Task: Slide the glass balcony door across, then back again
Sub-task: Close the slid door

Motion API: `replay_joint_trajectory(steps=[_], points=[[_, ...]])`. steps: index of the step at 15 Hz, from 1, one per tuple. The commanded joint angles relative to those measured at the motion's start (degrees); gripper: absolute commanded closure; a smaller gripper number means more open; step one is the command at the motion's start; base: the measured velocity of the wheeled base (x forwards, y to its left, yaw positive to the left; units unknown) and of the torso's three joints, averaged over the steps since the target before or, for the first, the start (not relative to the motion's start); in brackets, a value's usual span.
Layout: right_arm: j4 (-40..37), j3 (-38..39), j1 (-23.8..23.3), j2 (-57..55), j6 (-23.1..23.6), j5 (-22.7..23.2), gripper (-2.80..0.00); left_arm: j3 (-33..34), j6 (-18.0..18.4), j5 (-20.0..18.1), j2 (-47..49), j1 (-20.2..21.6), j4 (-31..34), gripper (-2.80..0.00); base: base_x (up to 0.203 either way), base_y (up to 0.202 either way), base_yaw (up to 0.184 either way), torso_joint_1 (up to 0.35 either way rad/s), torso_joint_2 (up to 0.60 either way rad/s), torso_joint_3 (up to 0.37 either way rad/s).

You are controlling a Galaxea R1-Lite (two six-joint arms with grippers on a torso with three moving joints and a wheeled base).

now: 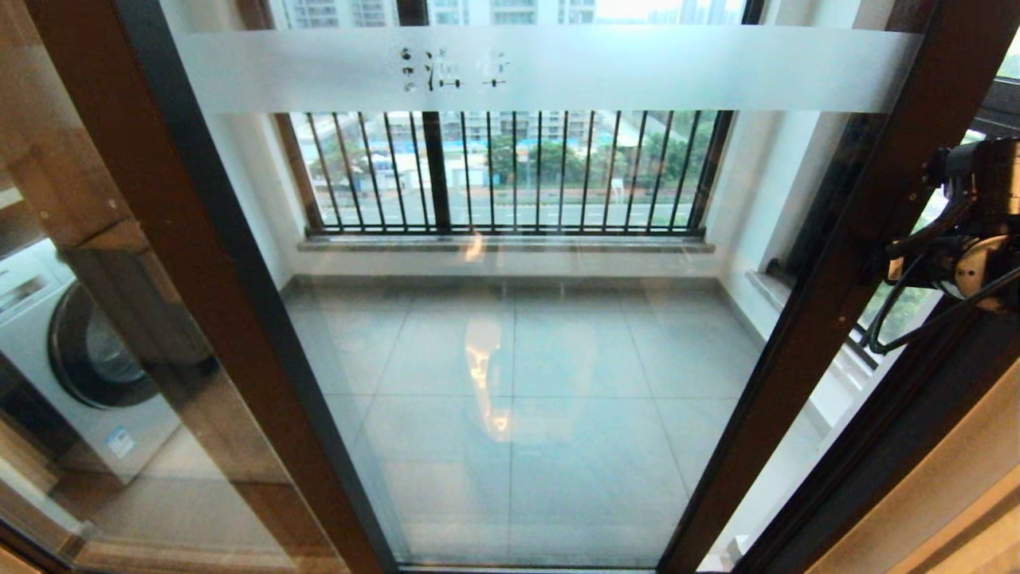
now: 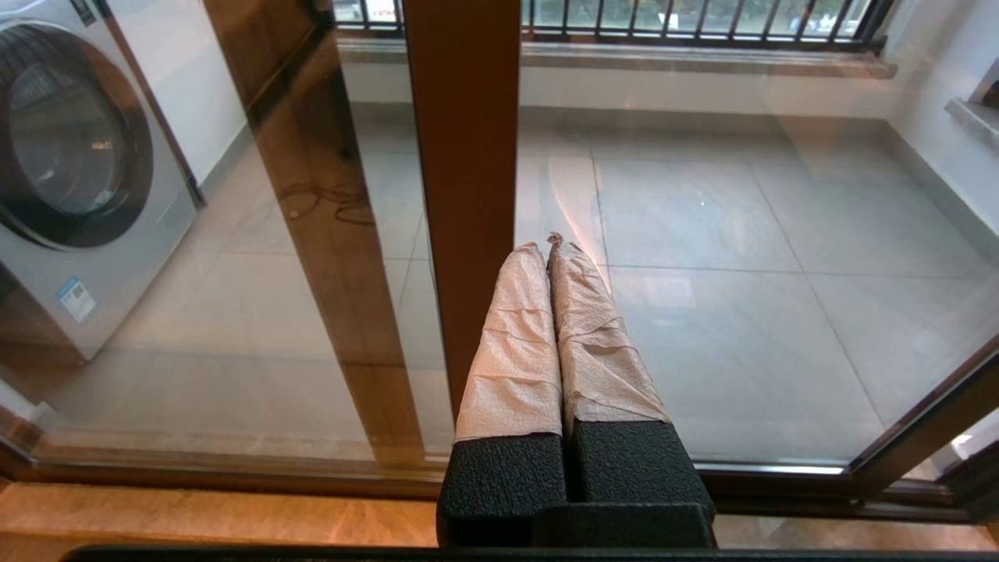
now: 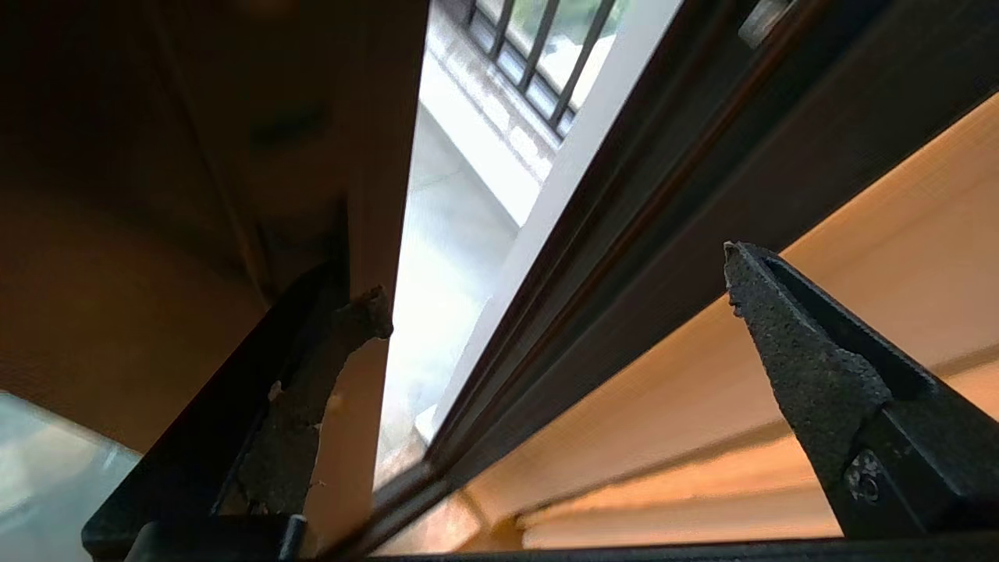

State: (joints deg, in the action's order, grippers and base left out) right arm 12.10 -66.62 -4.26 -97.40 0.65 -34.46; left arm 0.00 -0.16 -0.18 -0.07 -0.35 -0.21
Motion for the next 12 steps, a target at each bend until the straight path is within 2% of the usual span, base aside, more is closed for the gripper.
replay_joint_trajectory(steps=[1,12], points=[[1.84,-0.23,-0.81,-0.79,1.29,0.01,-2.80,0.09,-0.02,0.01,0.07,0.00,0.03,0.00,0.000,0.000,0.000,0.000,0.00,0.000],[2.93,-0.97,-4.36,-3.22,2.07,0.53,-2.80,0.09,-0.02,0.01,0.07,0.00,0.03,0.00,0.000,0.000,0.000,0.000,0.00,0.000]])
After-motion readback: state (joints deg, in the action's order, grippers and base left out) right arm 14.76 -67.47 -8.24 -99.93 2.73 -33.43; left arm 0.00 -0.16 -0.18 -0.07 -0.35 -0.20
